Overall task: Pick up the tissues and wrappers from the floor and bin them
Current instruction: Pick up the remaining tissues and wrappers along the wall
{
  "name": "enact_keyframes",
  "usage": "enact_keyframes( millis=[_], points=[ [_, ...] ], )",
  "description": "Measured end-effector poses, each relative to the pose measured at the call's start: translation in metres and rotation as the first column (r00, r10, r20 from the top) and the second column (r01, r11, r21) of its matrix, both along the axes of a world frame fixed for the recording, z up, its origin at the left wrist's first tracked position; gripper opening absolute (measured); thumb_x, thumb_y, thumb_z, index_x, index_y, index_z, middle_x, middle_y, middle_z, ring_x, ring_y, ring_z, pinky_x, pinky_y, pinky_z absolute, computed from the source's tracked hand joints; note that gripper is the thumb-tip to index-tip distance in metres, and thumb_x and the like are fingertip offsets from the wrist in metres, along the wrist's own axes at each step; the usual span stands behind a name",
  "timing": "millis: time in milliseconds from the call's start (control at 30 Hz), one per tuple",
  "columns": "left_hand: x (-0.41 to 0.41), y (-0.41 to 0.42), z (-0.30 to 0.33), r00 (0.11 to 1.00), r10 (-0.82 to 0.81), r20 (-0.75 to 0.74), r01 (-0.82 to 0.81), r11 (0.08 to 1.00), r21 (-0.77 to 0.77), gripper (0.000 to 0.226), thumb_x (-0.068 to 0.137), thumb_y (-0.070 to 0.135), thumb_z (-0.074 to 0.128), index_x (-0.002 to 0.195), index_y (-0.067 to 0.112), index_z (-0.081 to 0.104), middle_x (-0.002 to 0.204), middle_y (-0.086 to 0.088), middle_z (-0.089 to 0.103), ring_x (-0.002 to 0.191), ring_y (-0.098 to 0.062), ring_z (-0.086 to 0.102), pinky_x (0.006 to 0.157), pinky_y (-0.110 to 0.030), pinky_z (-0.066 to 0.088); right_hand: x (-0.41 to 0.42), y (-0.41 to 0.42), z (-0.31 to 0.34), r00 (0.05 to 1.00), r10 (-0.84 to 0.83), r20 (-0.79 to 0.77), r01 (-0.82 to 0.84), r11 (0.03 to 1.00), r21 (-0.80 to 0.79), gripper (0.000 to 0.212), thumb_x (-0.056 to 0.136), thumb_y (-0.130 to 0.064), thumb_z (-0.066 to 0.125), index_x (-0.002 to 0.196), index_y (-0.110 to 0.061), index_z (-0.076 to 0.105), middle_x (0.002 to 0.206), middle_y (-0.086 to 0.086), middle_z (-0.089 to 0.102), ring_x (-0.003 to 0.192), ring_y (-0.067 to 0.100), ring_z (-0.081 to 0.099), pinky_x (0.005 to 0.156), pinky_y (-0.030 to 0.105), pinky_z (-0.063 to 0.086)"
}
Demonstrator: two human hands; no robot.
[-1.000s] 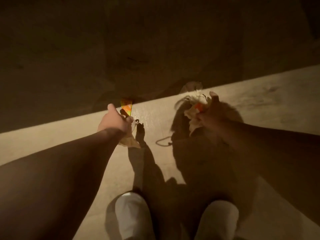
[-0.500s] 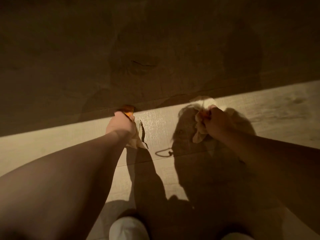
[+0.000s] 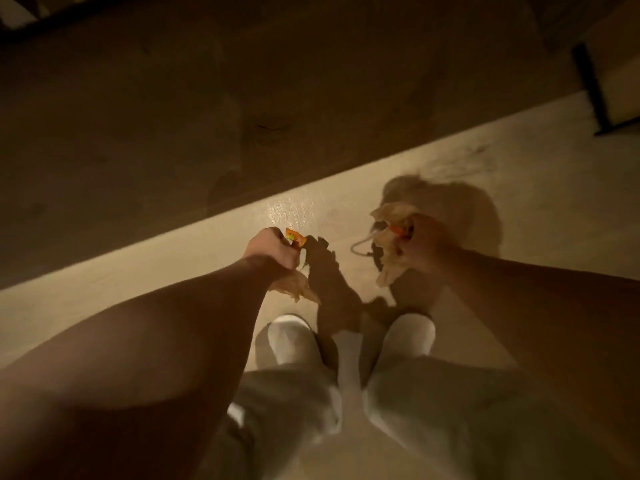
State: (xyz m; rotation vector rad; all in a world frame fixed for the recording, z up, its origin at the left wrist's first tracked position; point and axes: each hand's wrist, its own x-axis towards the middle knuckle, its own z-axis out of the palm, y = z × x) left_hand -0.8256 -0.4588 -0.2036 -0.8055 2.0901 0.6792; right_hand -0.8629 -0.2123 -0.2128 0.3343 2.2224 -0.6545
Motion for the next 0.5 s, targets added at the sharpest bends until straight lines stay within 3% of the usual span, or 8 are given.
enact_keyframes(
  millis=[67, 133, 267, 333, 433, 500],
  points=[
    [0.008, 0.015, 0.064, 0.999, 0.033, 0.006, -0.033, 0.998, 0.047, 0.017, 0.084, 0.016, 0.060, 0.098, 0.007, 0.061, 0.093, -0.011, 0.067, 0.086, -0.028, 0.064, 0.069, -0.031, 0.048, 0.016, 0.013, 0.075, 0.997, -0.071, 0.023, 0.071, 0.997, -0.012, 0.031, 0.090, -0.017, 0.060, 0.118, -0.005, 0.062, 0.111, 0.013, 0.065, 0.107, 0.033, 0.062, 0.072, 0.025, 0.044],
    [0.022, 0.028, 0.128, 0.994, 0.113, 0.010, -0.113, 0.989, 0.095, 0.023, 0.085, 0.014, 0.059, 0.106, 0.005, 0.056, 0.101, -0.015, 0.066, 0.094, -0.030, 0.065, 0.071, -0.033, 0.049, 0.034, 0.023, 0.148, 0.991, -0.127, 0.046, 0.128, 0.992, -0.018, 0.032, 0.090, -0.017, 0.061, 0.119, -0.006, 0.062, 0.115, 0.016, 0.065, 0.109, 0.033, 0.061, 0.076, 0.026, 0.041],
    [0.054, 0.046, 0.245, 0.960, 0.275, 0.059, -0.281, 0.936, 0.210, 0.038, 0.087, 0.010, 0.059, 0.122, 0.004, 0.047, 0.097, -0.011, 0.062, 0.083, -0.028, 0.062, 0.068, -0.036, 0.051, 0.067, 0.028, 0.273, 0.946, -0.319, 0.061, 0.322, 0.946, -0.036, 0.033, 0.089, -0.021, 0.062, 0.118, -0.007, 0.063, 0.117, 0.016, 0.066, 0.110, 0.034, 0.062, 0.084, 0.033, 0.046],
    [0.063, 0.043, 0.293, 0.965, 0.253, 0.063, -0.261, 0.930, 0.260, 0.026, 0.088, 0.006, 0.053, 0.113, 0.004, 0.056, 0.088, -0.011, 0.064, 0.074, -0.031, 0.064, 0.064, -0.036, 0.054, 0.086, 0.021, 0.317, 0.903, -0.426, 0.057, 0.429, 0.902, -0.054, 0.032, 0.087, -0.024, 0.063, 0.114, -0.007, 0.063, 0.113, 0.017, 0.067, 0.106, 0.035, 0.064, 0.091, 0.040, 0.052],
    [0.069, 0.027, 0.347, 0.979, 0.197, 0.053, -0.204, 0.924, 0.325, 0.025, 0.086, 0.006, 0.049, 0.103, 0.007, 0.067, 0.079, -0.013, 0.065, 0.059, -0.032, 0.061, 0.044, -0.030, 0.050, 0.117, 0.004, 0.365, 0.821, -0.570, 0.033, 0.570, 0.819, -0.067, 0.021, 0.086, -0.023, 0.064, 0.102, -0.009, 0.063, 0.101, 0.014, 0.066, 0.103, 0.038, 0.065, 0.091, 0.049, 0.054],
    [0.074, 0.011, 0.372, 0.986, 0.167, 0.028, -0.166, 0.918, 0.359, 0.022, 0.084, 0.011, 0.051, 0.094, 0.005, 0.070, 0.080, -0.017, 0.067, 0.066, -0.036, 0.064, 0.054, -0.037, 0.055, 0.141, -0.013, 0.385, 0.756, -0.654, -0.014, 0.652, 0.755, -0.063, 0.023, 0.085, -0.018, 0.063, 0.096, 0.002, 0.064, 0.091, 0.014, 0.063, 0.096, 0.038, 0.065, 0.088, 0.047, 0.055]
  ],
)
